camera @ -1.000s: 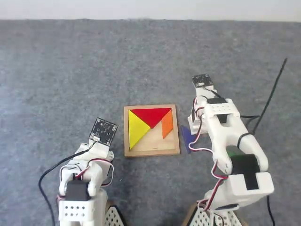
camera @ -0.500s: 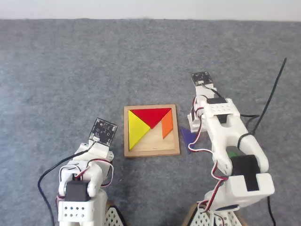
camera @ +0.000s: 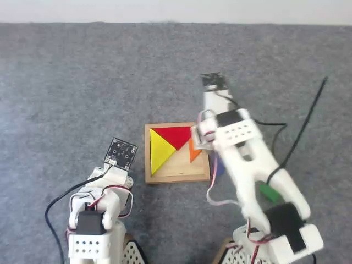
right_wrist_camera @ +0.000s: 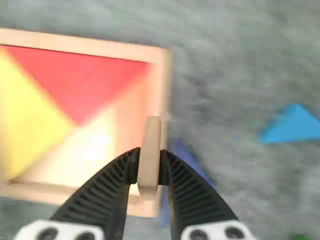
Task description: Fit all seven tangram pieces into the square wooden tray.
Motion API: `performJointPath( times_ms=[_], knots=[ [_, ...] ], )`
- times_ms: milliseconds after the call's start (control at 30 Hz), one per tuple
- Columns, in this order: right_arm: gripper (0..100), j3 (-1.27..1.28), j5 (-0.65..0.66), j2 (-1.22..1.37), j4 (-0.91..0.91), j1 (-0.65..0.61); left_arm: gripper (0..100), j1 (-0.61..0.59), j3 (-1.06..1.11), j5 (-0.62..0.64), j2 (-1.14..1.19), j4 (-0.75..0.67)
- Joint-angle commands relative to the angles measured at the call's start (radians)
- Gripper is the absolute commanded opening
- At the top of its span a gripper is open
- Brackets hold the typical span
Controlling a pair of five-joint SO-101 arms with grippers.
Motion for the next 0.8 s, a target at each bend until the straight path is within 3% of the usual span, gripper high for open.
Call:
performJointPath(
  times_ms=[0, 533, 700, 767],
  knots=[
    [1.7, -0.051, -0.100, -0.025, -0.053, -0.114, 2, -0.005, -0.007, -0.011, -0.023, 0.003],
    [2.8, -0.232, -0.229, 0.303, -0.097, -0.168, 2, -0.005, -0.007, -0.011, -0.023, 0.003],
    [14.7, -0.245, -0.229, 0.302, -0.054, -0.168, 2, -0.005, -0.007, -0.011, -0.023, 0.003],
    [15.1, -0.249, -0.229, 0.302, -0.048, -0.168, 2, -0.005, -0.007, -0.011, -0.023, 0.003]
  ],
)
